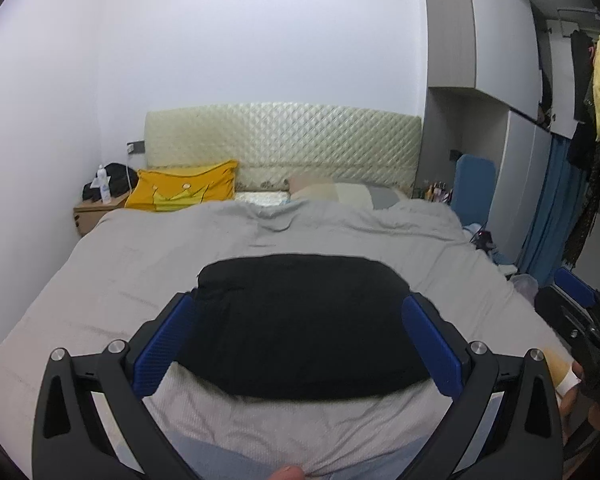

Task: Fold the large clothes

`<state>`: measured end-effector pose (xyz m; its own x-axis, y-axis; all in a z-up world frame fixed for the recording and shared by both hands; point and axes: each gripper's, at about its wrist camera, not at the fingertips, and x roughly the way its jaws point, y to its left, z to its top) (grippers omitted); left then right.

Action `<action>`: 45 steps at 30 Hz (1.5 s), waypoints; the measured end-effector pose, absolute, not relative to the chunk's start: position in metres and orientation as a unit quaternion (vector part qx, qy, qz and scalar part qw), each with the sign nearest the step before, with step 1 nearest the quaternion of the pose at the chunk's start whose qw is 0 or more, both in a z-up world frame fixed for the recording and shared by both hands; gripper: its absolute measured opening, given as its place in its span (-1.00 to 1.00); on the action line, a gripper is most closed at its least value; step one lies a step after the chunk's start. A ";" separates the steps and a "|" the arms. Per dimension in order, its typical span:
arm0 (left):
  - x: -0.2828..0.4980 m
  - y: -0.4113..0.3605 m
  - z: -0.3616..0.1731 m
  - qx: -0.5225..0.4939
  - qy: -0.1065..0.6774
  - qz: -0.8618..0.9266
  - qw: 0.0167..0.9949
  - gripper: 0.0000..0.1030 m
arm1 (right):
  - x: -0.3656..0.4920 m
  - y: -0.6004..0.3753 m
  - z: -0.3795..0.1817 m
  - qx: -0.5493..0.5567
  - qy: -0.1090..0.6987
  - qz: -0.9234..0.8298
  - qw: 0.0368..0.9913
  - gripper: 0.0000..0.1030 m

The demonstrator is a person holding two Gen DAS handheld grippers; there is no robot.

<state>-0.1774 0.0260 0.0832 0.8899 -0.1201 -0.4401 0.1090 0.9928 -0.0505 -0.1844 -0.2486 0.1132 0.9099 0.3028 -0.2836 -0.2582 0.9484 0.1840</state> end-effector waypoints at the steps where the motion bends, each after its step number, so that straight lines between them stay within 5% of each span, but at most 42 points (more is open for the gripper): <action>1: -0.179 0.025 0.079 -0.010 0.230 -0.059 0.971 1.00 | -0.183 -0.248 0.110 0.072 0.162 0.148 0.973 1.00; 45: -0.193 0.036 0.033 -0.018 0.282 -0.043 0.958 1.00 | -0.198 -0.233 0.062 0.067 0.228 0.131 0.962 1.00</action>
<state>-0.1927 0.0363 0.0334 0.8370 -0.0929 -0.5393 0.0727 0.9956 -0.0586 -0.1975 -0.2334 0.0620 0.8616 0.2836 -0.4211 -0.2222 0.9564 0.1894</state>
